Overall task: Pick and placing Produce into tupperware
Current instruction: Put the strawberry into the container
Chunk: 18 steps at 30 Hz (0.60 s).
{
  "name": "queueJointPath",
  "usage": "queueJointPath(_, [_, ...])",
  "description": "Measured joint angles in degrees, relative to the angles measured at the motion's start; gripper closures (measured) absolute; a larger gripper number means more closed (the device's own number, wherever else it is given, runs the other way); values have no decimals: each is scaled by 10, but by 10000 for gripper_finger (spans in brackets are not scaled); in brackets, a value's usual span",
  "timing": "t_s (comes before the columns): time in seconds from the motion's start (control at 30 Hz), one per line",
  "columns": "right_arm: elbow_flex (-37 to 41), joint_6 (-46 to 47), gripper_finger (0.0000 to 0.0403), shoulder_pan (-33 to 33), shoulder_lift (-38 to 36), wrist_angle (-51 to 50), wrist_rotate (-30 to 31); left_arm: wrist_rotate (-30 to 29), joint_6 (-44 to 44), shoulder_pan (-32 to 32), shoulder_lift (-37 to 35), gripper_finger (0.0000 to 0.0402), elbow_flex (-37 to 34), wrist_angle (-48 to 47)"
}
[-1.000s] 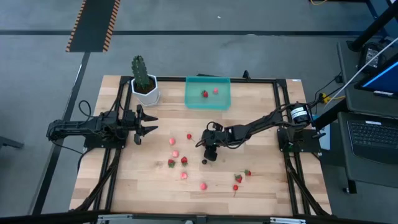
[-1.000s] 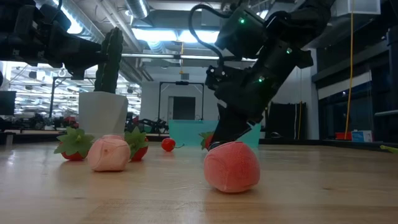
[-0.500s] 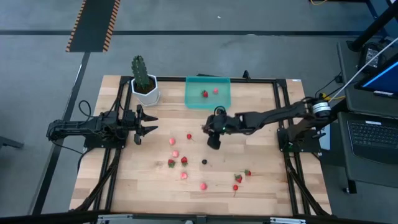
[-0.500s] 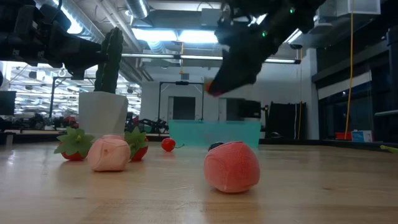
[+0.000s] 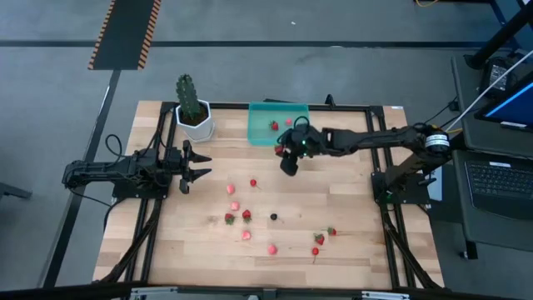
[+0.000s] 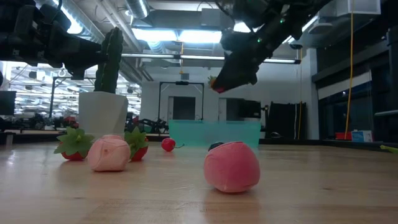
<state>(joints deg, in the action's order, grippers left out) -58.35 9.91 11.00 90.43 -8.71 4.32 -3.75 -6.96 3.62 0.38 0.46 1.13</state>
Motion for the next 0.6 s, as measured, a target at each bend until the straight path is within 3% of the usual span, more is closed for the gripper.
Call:
queueJointPath(0.3, [-32, 29, 252, 100, 0, -48, -63, 0, 0, 0, 0, 221, 0, 0])
queueJointPath(0.6, [-195, -16, 252, 170, 52, -209, -72, 0, 0, 0, 0, 221, 0, 0])
